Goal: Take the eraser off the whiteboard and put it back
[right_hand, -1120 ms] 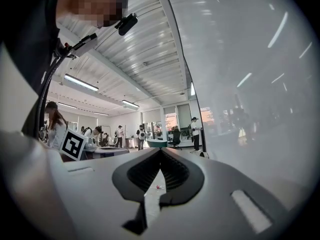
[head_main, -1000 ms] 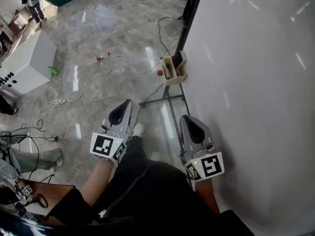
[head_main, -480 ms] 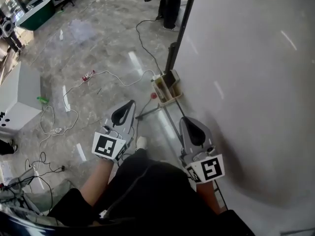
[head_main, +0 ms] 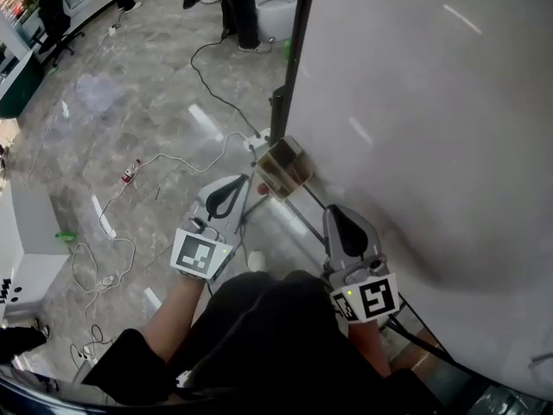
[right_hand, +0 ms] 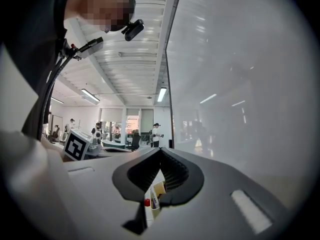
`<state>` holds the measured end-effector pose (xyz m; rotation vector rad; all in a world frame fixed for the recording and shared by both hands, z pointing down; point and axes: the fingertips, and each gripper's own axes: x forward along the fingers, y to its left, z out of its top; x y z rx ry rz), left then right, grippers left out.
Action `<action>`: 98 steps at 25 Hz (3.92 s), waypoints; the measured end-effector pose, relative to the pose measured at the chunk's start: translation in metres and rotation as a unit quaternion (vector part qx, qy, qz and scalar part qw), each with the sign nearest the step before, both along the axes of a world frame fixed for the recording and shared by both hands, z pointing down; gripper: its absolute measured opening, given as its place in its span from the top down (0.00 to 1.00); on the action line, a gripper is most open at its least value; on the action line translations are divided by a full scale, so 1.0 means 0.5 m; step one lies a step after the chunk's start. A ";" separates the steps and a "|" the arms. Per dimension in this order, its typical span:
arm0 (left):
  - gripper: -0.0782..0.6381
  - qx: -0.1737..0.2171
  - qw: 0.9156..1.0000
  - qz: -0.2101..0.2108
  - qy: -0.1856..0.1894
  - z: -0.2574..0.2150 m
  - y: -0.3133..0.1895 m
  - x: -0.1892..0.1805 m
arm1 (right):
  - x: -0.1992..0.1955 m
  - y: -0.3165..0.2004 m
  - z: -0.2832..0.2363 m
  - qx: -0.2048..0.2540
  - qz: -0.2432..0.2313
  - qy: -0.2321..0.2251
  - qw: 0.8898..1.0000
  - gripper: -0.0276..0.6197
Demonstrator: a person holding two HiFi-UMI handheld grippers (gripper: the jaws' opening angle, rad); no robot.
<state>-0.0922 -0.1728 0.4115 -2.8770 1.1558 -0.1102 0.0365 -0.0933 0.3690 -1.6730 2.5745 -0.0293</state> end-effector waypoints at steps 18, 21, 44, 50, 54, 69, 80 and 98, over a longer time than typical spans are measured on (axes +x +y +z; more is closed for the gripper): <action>0.80 -0.004 0.998 0.053 -0.046 0.049 -0.078 0.107 | 0.036 -0.011 -0.001 -0.009 0.039 0.005 0.999 0.94; 0.73 -0.003 0.996 0.054 -0.072 0.068 -0.085 0.122 | 0.038 -0.011 -0.012 -0.003 0.030 0.007 1.000 0.94; 0.33 -0.088 0.978 0.036 -0.185 0.225 -0.166 0.201 | 0.107 -0.012 0.007 -0.019 0.046 0.012 0.999 0.94; 0.35 -0.082 0.978 0.034 -0.189 0.223 -0.173 0.210 | 0.116 -0.010 0.005 -0.018 0.052 0.012 0.998 0.94; 0.37 -0.080 0.978 0.032 -0.191 0.218 -0.174 0.213 | 0.117 -0.005 -0.002 -0.017 0.054 0.012 0.998 0.94; 0.47 -0.059 0.972 0.043 -0.224 0.221 -0.174 0.227 | 0.101 -0.002 0.004 -0.018 0.046 0.010 0.999 0.94; 0.49 -0.050 0.977 0.048 -0.204 0.203 -0.171 0.230 | 0.105 -0.008 0.004 -0.019 0.046 0.008 0.999 0.94; 0.50 0.006 0.988 0.047 -0.147 0.081 -0.126 0.214 | 0.078 0.002 -0.016 -0.006 0.022 0.010 1.000 0.94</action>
